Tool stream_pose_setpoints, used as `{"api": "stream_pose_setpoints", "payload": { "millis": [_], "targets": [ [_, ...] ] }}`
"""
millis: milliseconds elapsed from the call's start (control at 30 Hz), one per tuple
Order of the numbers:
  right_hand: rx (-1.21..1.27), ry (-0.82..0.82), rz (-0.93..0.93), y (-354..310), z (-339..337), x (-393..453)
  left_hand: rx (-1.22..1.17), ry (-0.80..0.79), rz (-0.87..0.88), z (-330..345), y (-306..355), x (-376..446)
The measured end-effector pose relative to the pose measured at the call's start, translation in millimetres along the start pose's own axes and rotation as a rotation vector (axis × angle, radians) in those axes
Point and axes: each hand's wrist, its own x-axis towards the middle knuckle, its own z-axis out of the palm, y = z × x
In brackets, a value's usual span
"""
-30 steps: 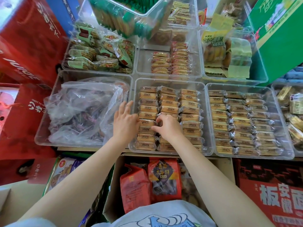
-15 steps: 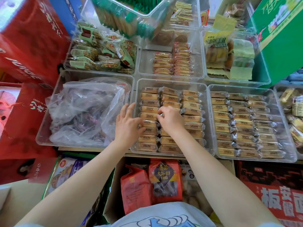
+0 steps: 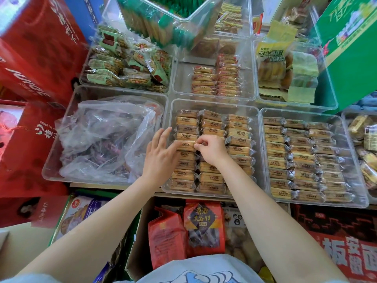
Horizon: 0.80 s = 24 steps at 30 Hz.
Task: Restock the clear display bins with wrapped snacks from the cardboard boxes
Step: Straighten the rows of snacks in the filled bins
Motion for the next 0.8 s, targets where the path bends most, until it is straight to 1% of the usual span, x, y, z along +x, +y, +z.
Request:
{"api": "stream_pose_setpoints", "payload": {
  "millis": [100,200,333,467,600,700,733,800],
  "targets": [
    [-0.016,-0.026,0.008,2,6,5,0.014,0.043,0.002,3,0,1],
    [-0.101,-0.028,0.021,1,12,10,0.061,0.004,-0.035,2,2,3],
    [-0.193,-0.004,0.035,-1,16,12,0.134,-0.006,-0.005,3,2,3],
    [-0.220,0.008,-0.017,1,17,9,0.080,-0.006,-0.034,1,-2,-1],
    [-0.261,-0.042,-0.004,-3,10,10,0.039,-0.048,-0.033,-4,-1,-1],
    [-0.396,-0.068,0.012,-8,5,10,0.016,-0.070,-0.009,-7,-5,3],
    [-0.455,-0.051,0.005,-10,4,9,0.012,-0.074,0.008,-7,-6,3],
    [-0.471,0.059,-0.043,-15,1,10,-0.002,-0.062,0.032,-8,-8,6]
  ]
}}
